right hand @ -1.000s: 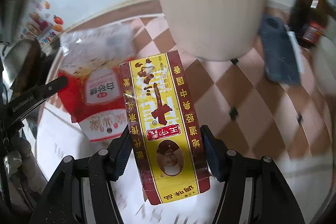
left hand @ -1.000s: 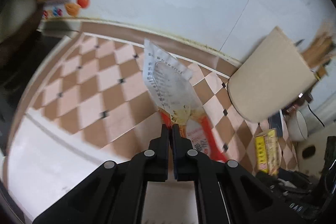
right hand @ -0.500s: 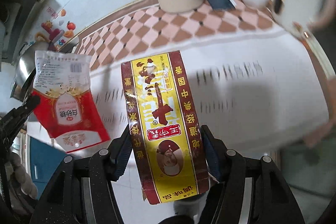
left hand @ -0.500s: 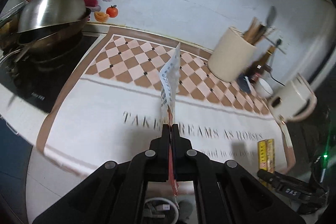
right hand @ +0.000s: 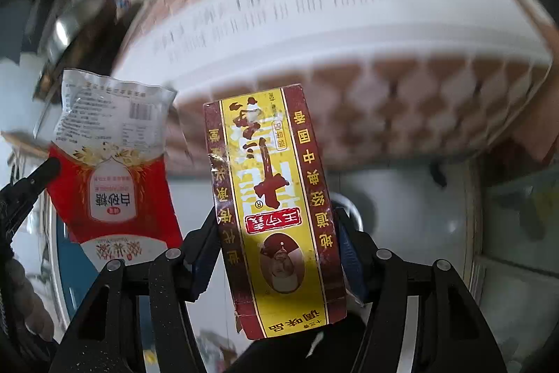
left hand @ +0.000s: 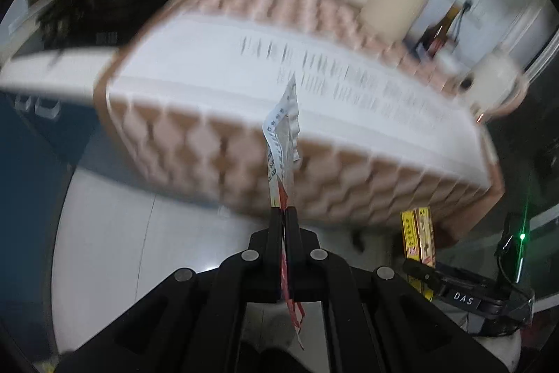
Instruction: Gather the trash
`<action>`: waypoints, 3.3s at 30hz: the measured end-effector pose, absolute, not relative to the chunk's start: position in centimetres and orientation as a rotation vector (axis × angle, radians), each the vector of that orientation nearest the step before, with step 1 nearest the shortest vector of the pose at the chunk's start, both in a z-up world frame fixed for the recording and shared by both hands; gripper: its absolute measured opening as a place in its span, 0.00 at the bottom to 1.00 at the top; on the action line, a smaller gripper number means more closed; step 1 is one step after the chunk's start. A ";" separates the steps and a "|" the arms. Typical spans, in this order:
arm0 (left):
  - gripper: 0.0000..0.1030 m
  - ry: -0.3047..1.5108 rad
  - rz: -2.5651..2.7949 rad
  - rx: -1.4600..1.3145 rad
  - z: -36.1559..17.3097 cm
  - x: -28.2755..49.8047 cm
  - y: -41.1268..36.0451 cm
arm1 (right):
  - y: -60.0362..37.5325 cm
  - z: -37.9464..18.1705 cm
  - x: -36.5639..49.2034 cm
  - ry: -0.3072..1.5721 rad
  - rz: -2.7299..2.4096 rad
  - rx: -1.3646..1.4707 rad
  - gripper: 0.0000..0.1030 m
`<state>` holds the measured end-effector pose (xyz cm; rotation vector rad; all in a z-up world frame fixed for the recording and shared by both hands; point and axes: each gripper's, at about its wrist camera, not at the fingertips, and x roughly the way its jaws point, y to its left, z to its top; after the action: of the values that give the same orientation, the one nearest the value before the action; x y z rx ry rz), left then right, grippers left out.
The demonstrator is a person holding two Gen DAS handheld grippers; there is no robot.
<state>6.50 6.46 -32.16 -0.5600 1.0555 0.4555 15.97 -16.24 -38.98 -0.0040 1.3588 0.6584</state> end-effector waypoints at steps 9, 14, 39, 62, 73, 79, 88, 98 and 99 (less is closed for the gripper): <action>0.00 1.315 0.420 -0.742 -58.8 7.4 3.0 | -18.3 -60.7 13.5 1.587 0.575 -0.073 0.61; 0.00 1.484 0.387 -0.808 -76.3 8.8 2.0 | -18.2 -75.4 13.6 1.697 0.500 -0.065 0.61; 1.00 1.482 0.577 -0.458 -76.1 7.6 3.2 | -15.5 -87.5 13.4 1.729 0.431 -0.174 1.00; 1.00 1.227 0.496 -0.362 -35.4 -1.4 -6.0 | -25.2 -38.8 3.6 1.259 0.393 -0.249 1.00; 1.00 1.108 0.393 -0.349 -22.0 -7.0 -7.5 | -28.5 -21.8 -5.4 1.104 0.386 -0.113 1.00; 1.00 1.050 0.350 -0.427 -17.2 -8.5 -7.7 | -29.7 -15.9 -7.6 1.085 0.477 -0.036 1.00; 1.00 0.989 0.299 -0.519 -14.0 -10.2 -8.4 | -30.3 -11.6 -8.3 1.095 0.607 -0.045 1.00; 1.00 1.044 0.297 -0.524 -14.6 -10.6 -8.8 | -29.1 -12.7 -8.3 1.153 0.682 -0.068 1.00; 1.00 1.050 0.290 -0.532 -14.7 -10.6 -8.7 | -29.1 -12.8 -8.2 1.156 0.681 -0.070 1.00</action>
<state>-10.58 -8.74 -14.75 -0.5323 1.0505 0.2899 -8.19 -29.12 -12.83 -0.0700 1.1561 0.6811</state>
